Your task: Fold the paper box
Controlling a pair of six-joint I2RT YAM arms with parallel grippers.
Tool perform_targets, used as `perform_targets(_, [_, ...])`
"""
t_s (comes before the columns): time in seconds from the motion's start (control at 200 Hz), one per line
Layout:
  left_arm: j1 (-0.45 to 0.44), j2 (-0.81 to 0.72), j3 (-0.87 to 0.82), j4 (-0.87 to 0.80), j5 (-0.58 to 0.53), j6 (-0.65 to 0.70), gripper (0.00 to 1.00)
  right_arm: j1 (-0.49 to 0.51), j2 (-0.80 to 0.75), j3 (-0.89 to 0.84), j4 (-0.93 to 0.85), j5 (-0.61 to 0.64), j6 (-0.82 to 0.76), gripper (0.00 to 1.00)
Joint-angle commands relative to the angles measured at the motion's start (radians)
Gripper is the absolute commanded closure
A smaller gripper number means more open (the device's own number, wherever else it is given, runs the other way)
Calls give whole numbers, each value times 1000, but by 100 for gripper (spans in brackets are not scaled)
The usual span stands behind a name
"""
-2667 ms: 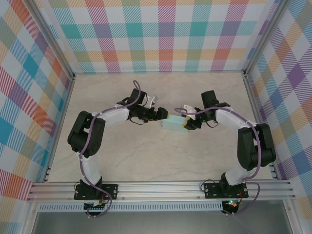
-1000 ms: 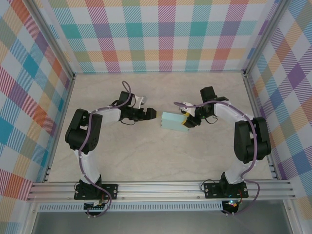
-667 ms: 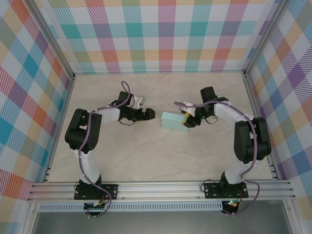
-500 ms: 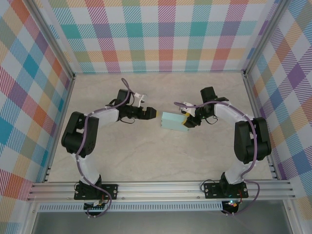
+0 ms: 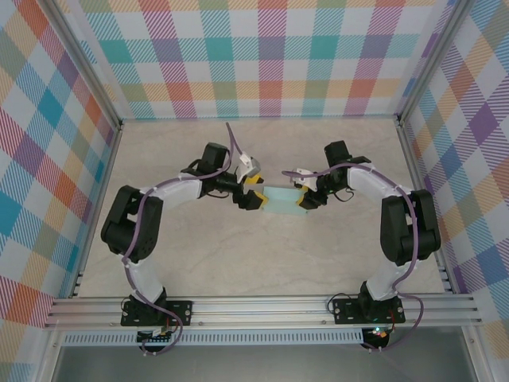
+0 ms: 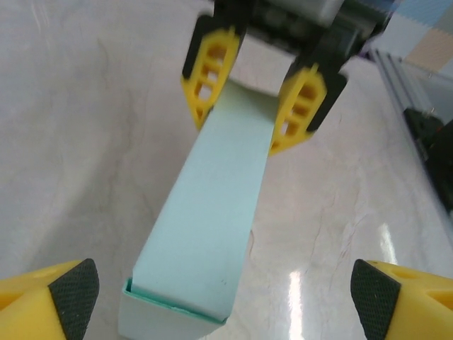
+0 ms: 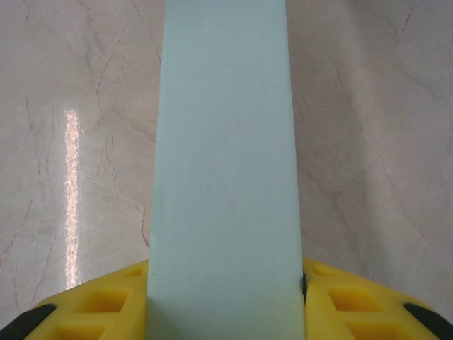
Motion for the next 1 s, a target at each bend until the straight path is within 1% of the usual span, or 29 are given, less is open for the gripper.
perform_targets(0.0, [-41, 20, 10, 9, -10, 137, 15, 13, 55, -27, -105, 2, -23, 77])
perform_targets(0.065, [-45, 42, 18, 23, -13, 142, 16, 11, 54, -27, -99, -4, -18, 77])
perform_targets(0.11, [-61, 53, 31, -19, -34, 204, 21, 12, 54, -25, -100, -2, -17, 77])
perform_targets(0.13, [-69, 58, 38, -39, -48, 227, 19, 11, 54, -25, -102, -2, -15, 77])
perform_targets(0.185, [-88, 73, 54, -77, -67, 272, 21, 9, 53, -24, -99, -9, -8, 77])
perform_targets(0.21, [-90, 79, 58, -82, -66, 276, 26, 7, 51, -24, -95, -14, -3, 77])
perform_targets(0.245, [-92, 87, 61, -81, -66, 275, 36, 6, 50, -24, -93, -19, 3, 76])
perform_targets(0.275, [-93, 91, 62, -89, -67, 285, 39, 4, 48, -24, -92, -20, 9, 75])
perform_targets(0.295, [-96, 92, 62, -95, -72, 292, 42, 3, 48, -23, -91, -19, 15, 75])
perform_targets(0.325, [-98, 90, 59, -93, -86, 294, 52, 1, 46, -24, -83, -18, 29, 73])
perform_targets(0.345, [-98, 87, 53, -86, -91, 292, 55, 0, 44, -24, -75, -18, 45, 71])
perform_targets(0.37, [-98, 84, 47, -77, -94, 290, 55, -2, 40, -25, -60, -18, 69, 67])
perform_targets(0.405, [-101, 76, 39, -66, -103, 284, 56, -5, 30, -32, -33, -17, 109, 59])
perform_targets(0.42, [-102, 73, 34, -58, -109, 280, 56, -5, 23, -38, -5, -6, 142, 56])
perform_targets(0.465, [-105, 62, 22, -43, -120, 281, 57, -4, -7, -63, 95, 33, 259, 52])
perform_targets(0.52, [-112, 52, 14, -39, -141, 280, 57, -8, -65, -102, 163, 8, 331, 43])
perform_targets(0.565, [-115, 47, 7, -36, -147, 279, 57, -8, -113, -131, 215, -32, 402, 39])
perform_targets(0.645, [-121, 43, -14, -2, -163, 262, 57, -10, -190, -160, 253, -104, 543, 38])
perform_targets(0.675, [-125, 43, -21, 7, -171, 260, 57, -11, -211, -161, 240, -120, 583, 38])
perform_targets(0.755, [-131, 50, -26, 15, -177, 254, 57, -13, -238, -128, 73, -176, 531, 44])
perform_targets(0.8, [-131, 55, -25, 8, -177, 253, 59, -14, -253, -124, 29, -157, 548, 44])
perform_targets(0.86, [-132, 59, -23, 0, -180, 254, 62, -38, -283, -125, -2, -183, 572, 44])
perform_targets(0.925, [-132, 56, -28, -2, -183, 259, 62, -57, -328, -135, 29, -134, 662, 43])
perform_targets(0.995, [-132, 54, -25, -15, -182, 265, 61, -83, -376, -169, 99, -81, 751, 41])
